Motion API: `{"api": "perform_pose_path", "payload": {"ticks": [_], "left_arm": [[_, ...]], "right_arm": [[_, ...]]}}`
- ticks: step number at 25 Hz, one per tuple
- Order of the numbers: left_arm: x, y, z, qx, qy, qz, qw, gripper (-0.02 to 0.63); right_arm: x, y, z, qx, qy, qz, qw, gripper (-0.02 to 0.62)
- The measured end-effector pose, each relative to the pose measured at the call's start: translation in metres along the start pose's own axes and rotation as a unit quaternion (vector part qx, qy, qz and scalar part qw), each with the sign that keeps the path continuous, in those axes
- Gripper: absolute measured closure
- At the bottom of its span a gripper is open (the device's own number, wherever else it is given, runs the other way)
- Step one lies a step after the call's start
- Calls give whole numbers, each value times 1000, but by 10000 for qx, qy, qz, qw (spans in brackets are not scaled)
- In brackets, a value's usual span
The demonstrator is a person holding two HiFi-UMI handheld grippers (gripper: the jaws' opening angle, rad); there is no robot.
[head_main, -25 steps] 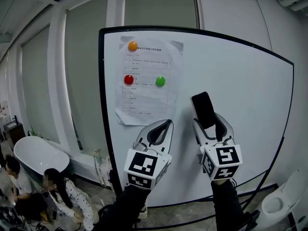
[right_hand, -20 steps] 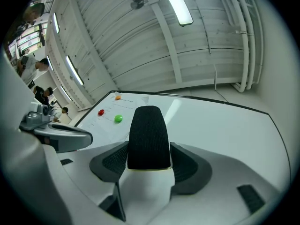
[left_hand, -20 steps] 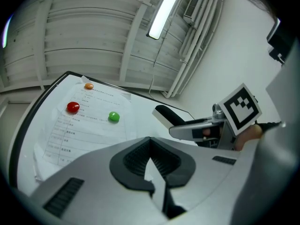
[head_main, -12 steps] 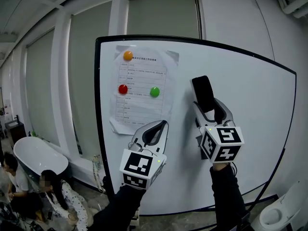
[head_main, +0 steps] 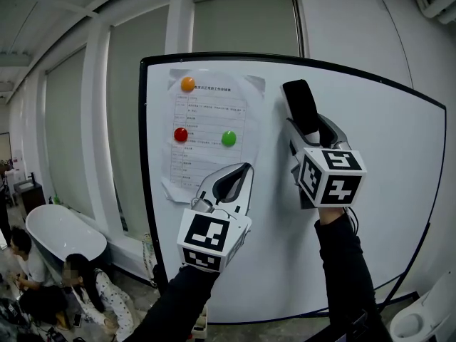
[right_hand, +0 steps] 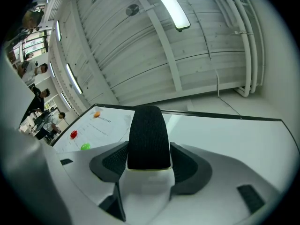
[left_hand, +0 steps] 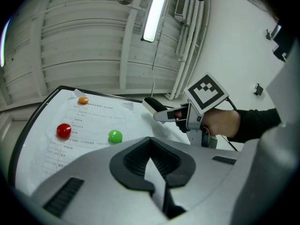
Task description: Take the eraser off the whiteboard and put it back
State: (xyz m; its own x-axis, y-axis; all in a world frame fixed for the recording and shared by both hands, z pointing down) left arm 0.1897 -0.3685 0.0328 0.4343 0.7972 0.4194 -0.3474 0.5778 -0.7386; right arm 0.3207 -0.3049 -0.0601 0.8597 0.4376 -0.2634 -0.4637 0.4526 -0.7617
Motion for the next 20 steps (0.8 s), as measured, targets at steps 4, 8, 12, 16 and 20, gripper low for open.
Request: {"api": "perform_pose_path", "payload": {"ticks": [4, 8, 12, 16, 20], "left_arm": [[-3, 11, -10, 126, 4, -84, 9999, 600], [-6, 13, -14, 170, 55, -198, 9996, 600], [-14, 8, -14, 182, 130, -206, 9995, 600], [-16, 6, -15, 208, 141, -186, 9995, 600], [-17, 3, -15, 199, 122, -169, 9996, 600]], "right_arm": [[3, 11, -15, 0, -46, -13, 10000, 318], [7, 20, -26, -9, -105, 8, 9999, 318], [11, 28, -36, -1, -186, -24, 9998, 318], [12, 26, -47, -167, -219, 2, 9996, 318], [11, 24, -49, -187, -258, 48, 9995, 318]]}}
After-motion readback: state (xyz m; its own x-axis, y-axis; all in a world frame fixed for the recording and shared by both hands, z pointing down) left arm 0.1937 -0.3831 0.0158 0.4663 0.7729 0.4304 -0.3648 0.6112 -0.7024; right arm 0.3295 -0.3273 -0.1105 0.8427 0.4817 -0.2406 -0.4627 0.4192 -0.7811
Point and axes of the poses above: the fingertips, and each gripper's own axes: z backward along the fingers, x to its right, y out of its top, the point moved 4 cm from there along z, backward along the fingers, and after that the axes turned 1 degree about z, right-handed, at the moved point
